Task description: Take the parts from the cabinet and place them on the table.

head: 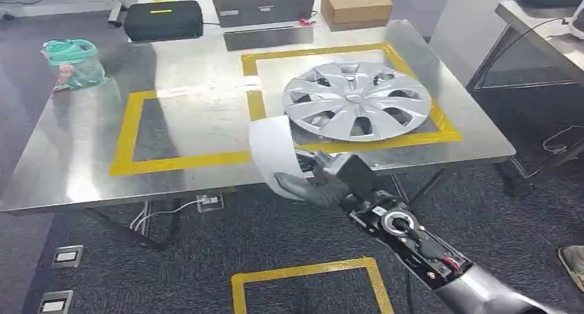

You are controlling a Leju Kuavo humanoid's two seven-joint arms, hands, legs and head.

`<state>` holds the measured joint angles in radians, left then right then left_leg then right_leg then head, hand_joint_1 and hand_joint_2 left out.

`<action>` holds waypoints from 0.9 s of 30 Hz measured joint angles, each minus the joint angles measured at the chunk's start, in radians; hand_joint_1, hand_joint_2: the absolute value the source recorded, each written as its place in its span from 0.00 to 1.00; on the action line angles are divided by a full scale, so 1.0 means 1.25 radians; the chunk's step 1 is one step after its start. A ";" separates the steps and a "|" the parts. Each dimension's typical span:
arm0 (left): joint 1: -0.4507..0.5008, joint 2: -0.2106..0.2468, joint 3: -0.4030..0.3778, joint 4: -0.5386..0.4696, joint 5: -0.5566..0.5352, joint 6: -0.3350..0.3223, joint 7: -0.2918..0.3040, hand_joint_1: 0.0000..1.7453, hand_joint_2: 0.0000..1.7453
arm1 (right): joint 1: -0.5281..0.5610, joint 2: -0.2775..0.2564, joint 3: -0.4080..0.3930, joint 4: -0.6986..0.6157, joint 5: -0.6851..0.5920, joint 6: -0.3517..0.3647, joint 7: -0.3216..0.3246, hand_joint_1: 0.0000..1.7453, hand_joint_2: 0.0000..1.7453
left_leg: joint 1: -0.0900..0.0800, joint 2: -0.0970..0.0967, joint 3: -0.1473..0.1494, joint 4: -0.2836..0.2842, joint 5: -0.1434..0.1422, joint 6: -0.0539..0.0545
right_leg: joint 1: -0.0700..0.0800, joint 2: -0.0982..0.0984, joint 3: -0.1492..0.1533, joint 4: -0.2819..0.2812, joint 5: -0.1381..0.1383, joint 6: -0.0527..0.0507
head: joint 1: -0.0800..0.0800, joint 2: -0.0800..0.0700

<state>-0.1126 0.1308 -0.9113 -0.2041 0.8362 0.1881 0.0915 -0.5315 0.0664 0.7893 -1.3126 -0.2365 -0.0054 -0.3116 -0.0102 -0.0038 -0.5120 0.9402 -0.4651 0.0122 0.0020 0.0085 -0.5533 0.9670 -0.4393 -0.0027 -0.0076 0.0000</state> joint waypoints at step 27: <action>-0.011 -0.005 -0.002 0.000 0.023 -0.014 -0.003 0.00 1.00 | -0.255 0.182 0.069 0.352 -0.027 -0.022 -0.024 1.00 1.00 | 0.000 -0.001 -0.001 0.000 0.000 0.000 | 0.000 -0.002 0.000 0.000 0.000 0.000 | 0.002 0.000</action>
<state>-0.1269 0.1247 -0.9144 -0.2041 0.8652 0.1701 0.0877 -0.8498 0.2941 0.8751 -0.8728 -0.2697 -0.0332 -0.3422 -0.0102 -0.0054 -0.5128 0.9403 -0.4650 0.0121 0.0017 0.0063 -0.5532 0.9664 -0.4396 -0.0026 -0.0057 0.0000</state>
